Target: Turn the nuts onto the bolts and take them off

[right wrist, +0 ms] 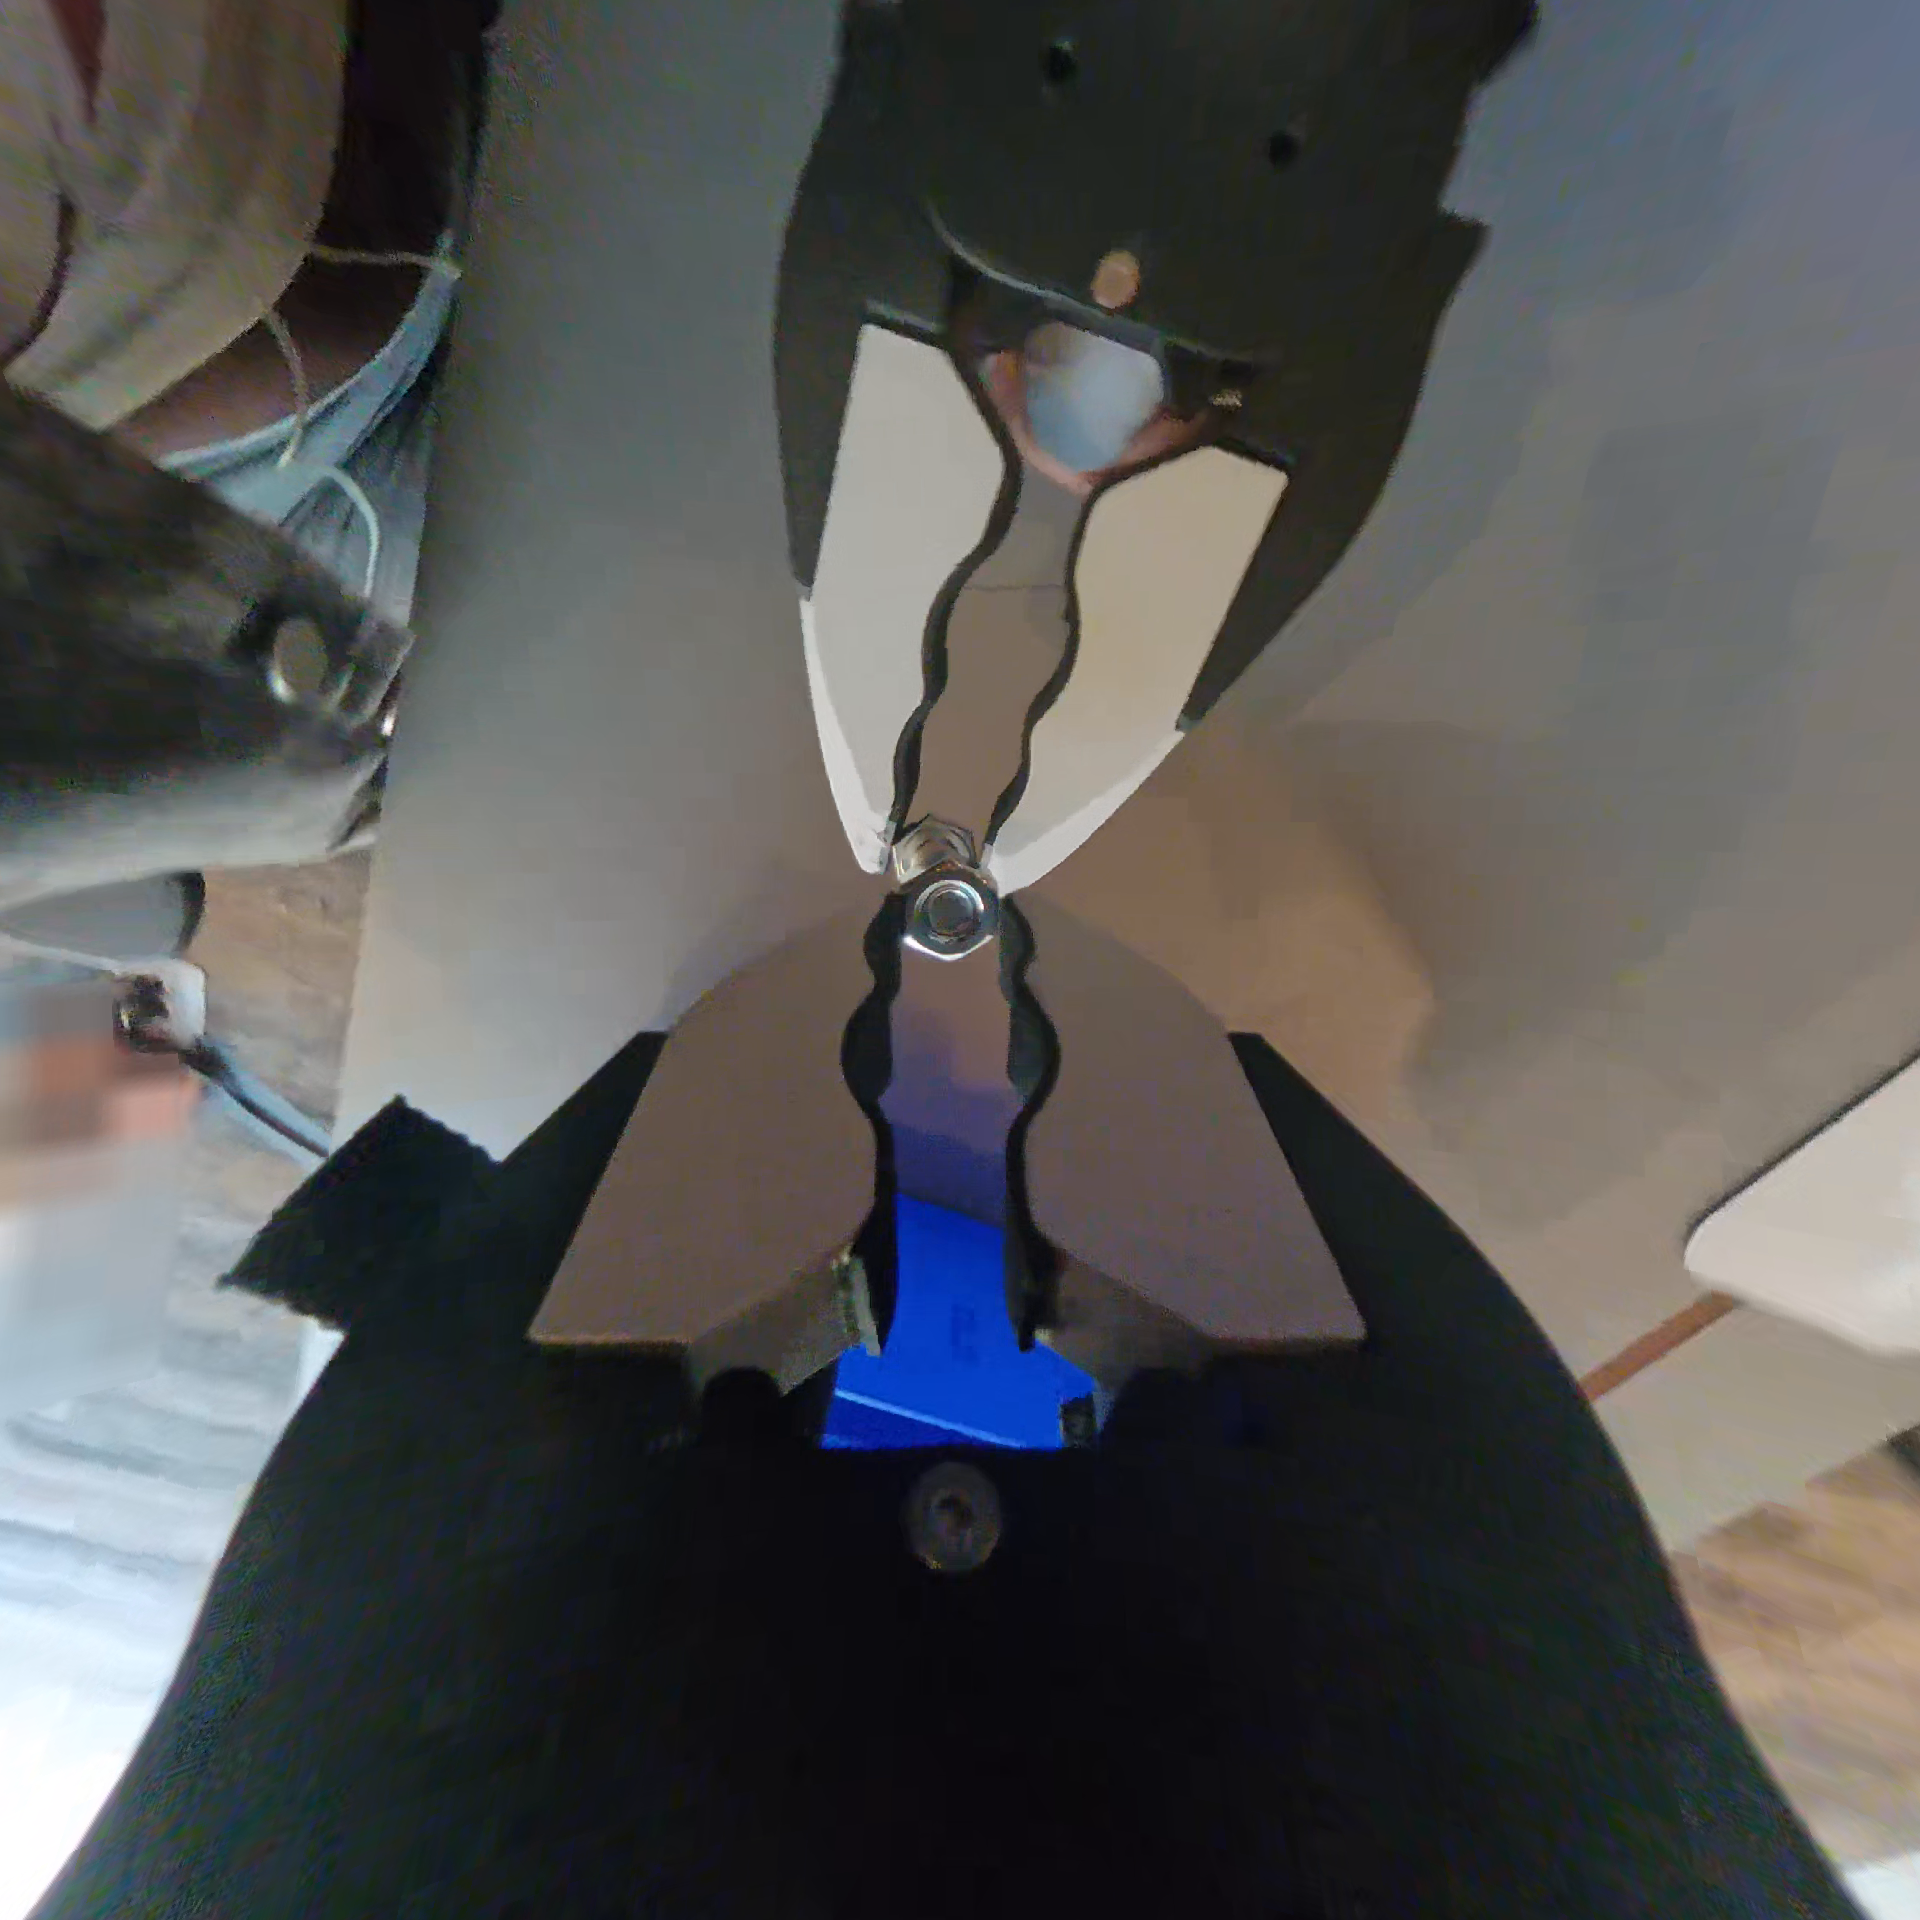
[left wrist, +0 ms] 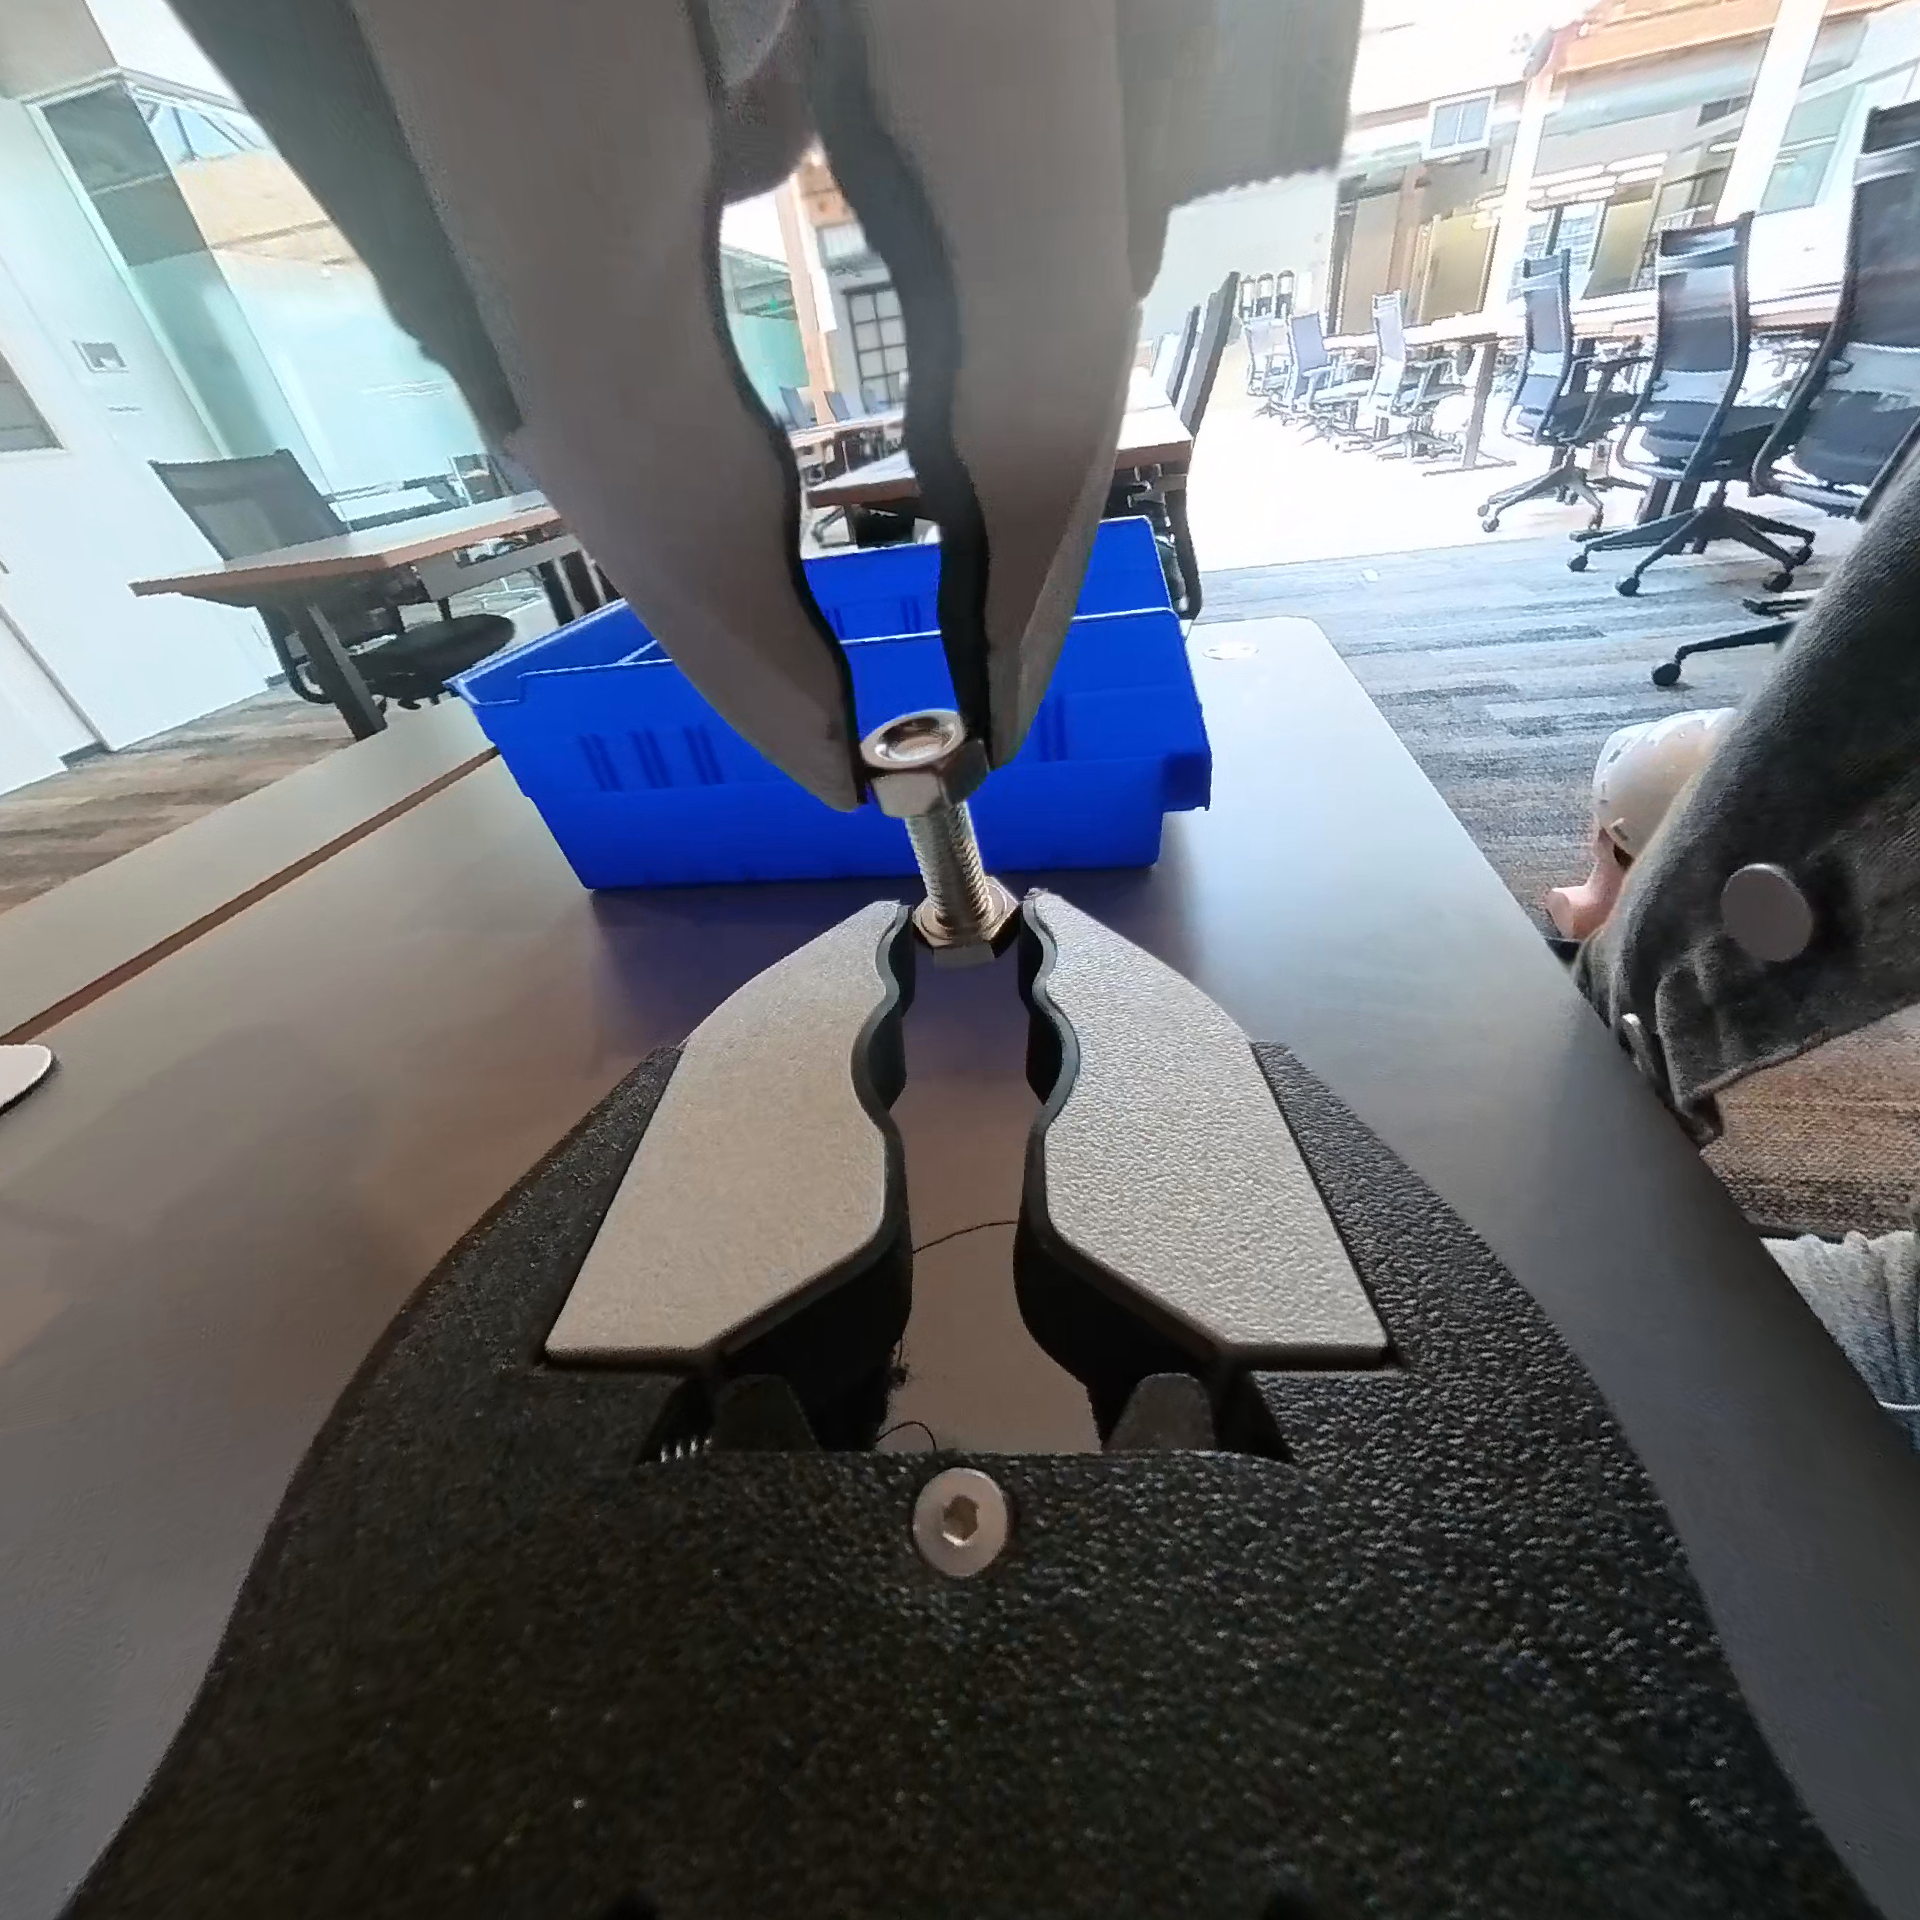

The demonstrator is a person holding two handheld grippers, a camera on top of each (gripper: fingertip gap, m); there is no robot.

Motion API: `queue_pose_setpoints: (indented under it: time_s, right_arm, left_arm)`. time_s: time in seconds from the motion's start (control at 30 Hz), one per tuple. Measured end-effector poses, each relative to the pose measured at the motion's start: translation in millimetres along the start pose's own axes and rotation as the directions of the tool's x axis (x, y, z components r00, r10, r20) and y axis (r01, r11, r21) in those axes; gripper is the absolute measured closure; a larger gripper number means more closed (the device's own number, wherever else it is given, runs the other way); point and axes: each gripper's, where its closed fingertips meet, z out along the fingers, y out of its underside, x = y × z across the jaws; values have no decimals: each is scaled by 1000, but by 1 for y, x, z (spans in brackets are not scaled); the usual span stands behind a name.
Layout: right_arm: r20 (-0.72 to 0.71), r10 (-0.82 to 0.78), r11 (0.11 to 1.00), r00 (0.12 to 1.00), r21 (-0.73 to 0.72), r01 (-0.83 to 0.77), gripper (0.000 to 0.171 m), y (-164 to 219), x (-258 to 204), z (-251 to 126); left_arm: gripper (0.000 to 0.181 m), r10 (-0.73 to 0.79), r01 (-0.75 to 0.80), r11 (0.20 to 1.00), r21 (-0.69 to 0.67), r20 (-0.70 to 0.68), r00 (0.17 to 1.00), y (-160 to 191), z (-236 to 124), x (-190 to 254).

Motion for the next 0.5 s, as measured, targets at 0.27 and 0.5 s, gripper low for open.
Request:
queue_pose_setpoints:
  time_s: [0.27, 0.5]
  right_arm:
    - [-111, 538, 843, 836, 36, -537, 154, 3, -2, 2]
    - [-123, 504, 863, 855, 15, -506, 134, 5, -3, 2]
  left_arm:
    - [163, 24, -23, 999, -21, 16, 1000, 3, 2, -1]
    - [163, 17, -17, 1000, -10, -2, 1000, 1, 2, 1]
